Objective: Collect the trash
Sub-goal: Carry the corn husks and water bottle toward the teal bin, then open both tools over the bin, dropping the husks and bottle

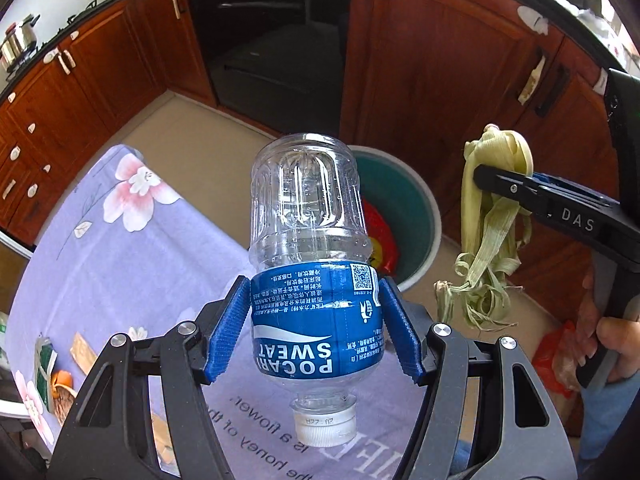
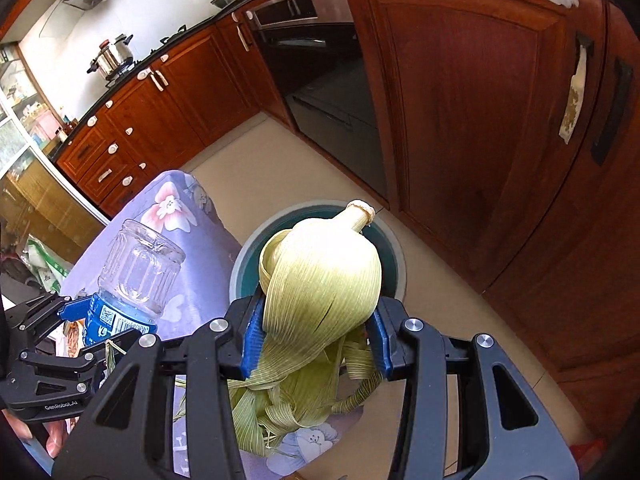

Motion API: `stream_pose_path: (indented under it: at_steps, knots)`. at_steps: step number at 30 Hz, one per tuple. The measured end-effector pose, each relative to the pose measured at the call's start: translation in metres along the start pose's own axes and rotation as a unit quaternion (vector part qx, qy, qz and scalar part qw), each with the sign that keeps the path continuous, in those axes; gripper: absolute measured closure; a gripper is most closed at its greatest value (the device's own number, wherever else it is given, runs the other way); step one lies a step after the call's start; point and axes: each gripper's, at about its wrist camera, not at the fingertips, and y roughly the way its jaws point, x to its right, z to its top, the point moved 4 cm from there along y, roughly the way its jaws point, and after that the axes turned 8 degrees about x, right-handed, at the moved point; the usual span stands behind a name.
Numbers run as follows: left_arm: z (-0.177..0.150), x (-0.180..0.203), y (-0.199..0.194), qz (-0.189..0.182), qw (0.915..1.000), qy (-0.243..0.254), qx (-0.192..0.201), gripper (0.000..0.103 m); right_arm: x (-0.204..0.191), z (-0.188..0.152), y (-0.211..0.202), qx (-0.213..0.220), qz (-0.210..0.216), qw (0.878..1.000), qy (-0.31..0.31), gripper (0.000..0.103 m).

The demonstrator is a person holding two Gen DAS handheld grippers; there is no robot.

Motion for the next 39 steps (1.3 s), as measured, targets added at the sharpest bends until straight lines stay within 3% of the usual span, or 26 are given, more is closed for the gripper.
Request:
stream_pose_path:
  at_steps: [13, 24, 27, 30, 34, 39]
  knots:
    - [0.018, 0.012, 0.092, -0.023, 0.9981, -0.001, -0.057, 0.037, 0.021, 0.003, 0.069, -0.054, -0.051, 0.997, -0.025, 0.061]
    - [0.014, 0.027, 0.115, -0.02, 0.9964, -0.004, -0.083, 0.036, 0.03, -0.001, 0.105, -0.086, -0.058, 0.994, -0.02, 0.059]
    - [0.013, 0.028, 0.112, -0.013, 0.9966, -0.001, -0.081, 0.03, 0.026, -0.003, 0.112, -0.098, -0.052, 0.994, -0.017, 0.054]
    - [0.013, 0.029, 0.104, -0.006, 0.9975, -0.001, -0.071, 0.024, 0.021, -0.003, 0.114, -0.101, -0.037, 0.994, -0.012, 0.031]
    - [0.009, 0.03, 0.093, -0.003, 0.9978, 0.002, -0.066, 0.021, 0.014, -0.003, 0.112, -0.102, -0.031, 0.994, -0.008, 0.019]
    - [0.01, 0.023, 0.076, 0.002, 0.9986, -0.004, -0.053, 0.011, 0.01, -0.005, 0.104, -0.111, -0.026, 0.993, 0.006, 0.016]
